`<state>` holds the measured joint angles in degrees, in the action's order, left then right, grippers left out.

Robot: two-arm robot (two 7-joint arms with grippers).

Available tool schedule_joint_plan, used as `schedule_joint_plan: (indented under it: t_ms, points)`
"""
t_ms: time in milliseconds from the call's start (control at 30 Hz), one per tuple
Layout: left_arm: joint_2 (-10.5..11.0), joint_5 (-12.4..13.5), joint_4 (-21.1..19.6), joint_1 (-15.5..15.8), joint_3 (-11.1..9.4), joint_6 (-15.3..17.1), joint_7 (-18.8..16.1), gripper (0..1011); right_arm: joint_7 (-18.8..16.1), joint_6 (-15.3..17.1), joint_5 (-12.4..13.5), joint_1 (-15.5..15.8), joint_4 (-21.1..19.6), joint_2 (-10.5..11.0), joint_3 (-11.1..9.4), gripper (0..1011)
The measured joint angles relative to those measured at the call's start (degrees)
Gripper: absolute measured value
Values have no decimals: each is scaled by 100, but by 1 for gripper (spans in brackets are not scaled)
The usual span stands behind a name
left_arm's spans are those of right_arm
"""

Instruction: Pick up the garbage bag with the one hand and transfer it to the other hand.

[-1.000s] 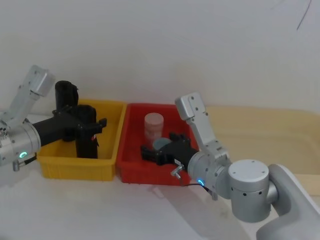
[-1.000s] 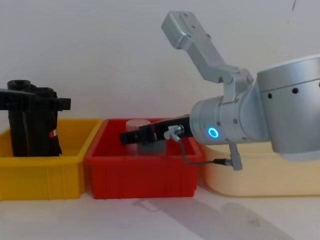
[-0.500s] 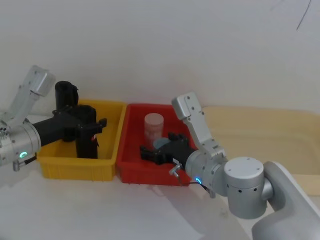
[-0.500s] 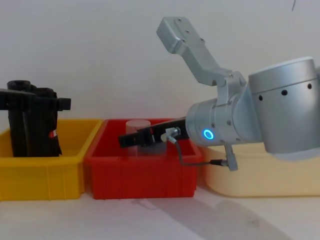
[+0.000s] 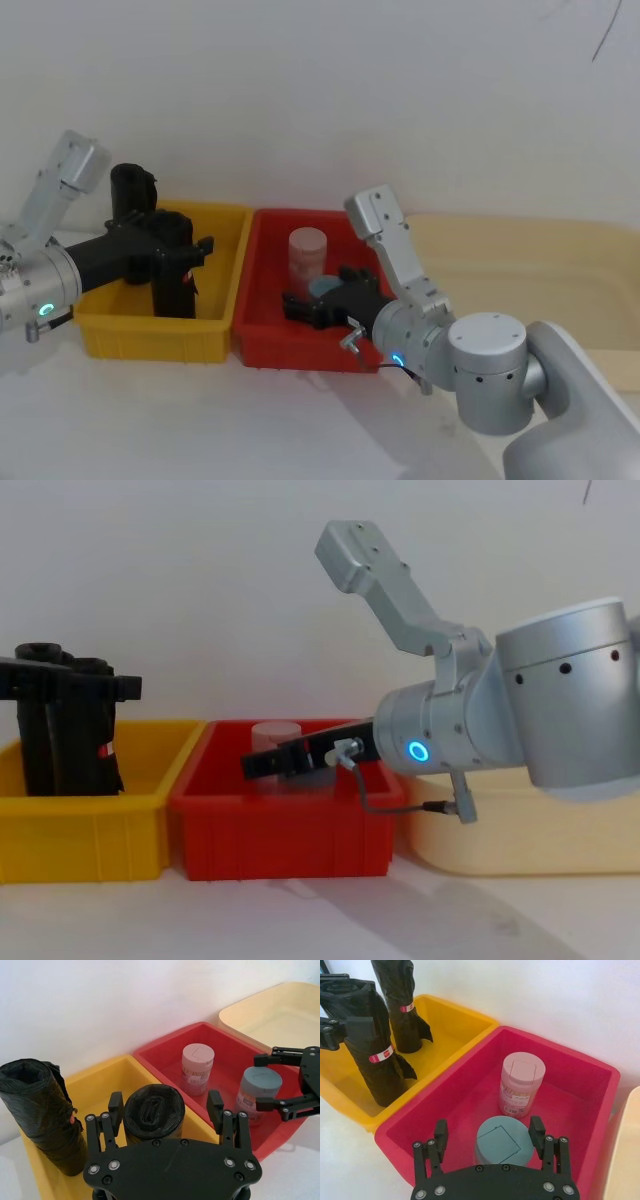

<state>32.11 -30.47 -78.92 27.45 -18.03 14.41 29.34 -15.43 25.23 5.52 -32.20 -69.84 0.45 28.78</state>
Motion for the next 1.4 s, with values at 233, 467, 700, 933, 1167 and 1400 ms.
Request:
schedule_joint_plan:
  t_ms: [233, 467, 700, 933, 1167, 1400]
  points:
    - [0, 0, 0, 0, 0, 0, 0, 1000, 1, -25, 4, 0, 42, -31, -105, 1000]
    - [0, 0, 0, 0, 0, 0, 0, 1000, -9, -38, 11, 2, 47, -36, -161, 1000]
    - [0, 0, 0, 0, 0, 0, 0, 1000, -73, -34, 4, 17, 38, -31, -174, 1000]
    - [0, 0, -1, 0, 0, 0, 0, 1000, -126, -25, -23, 25, 31, -28, -174, 1000]
    - [0, 0, 0, 0, 0, 0, 0, 1000, -171, -15, -58, 25, 34, -29, -177, 1000]
    - [0, 0, 0, -1, 0, 0, 0, 1000, -198, -4, -84, 20, 51, -30, -181, 1000]
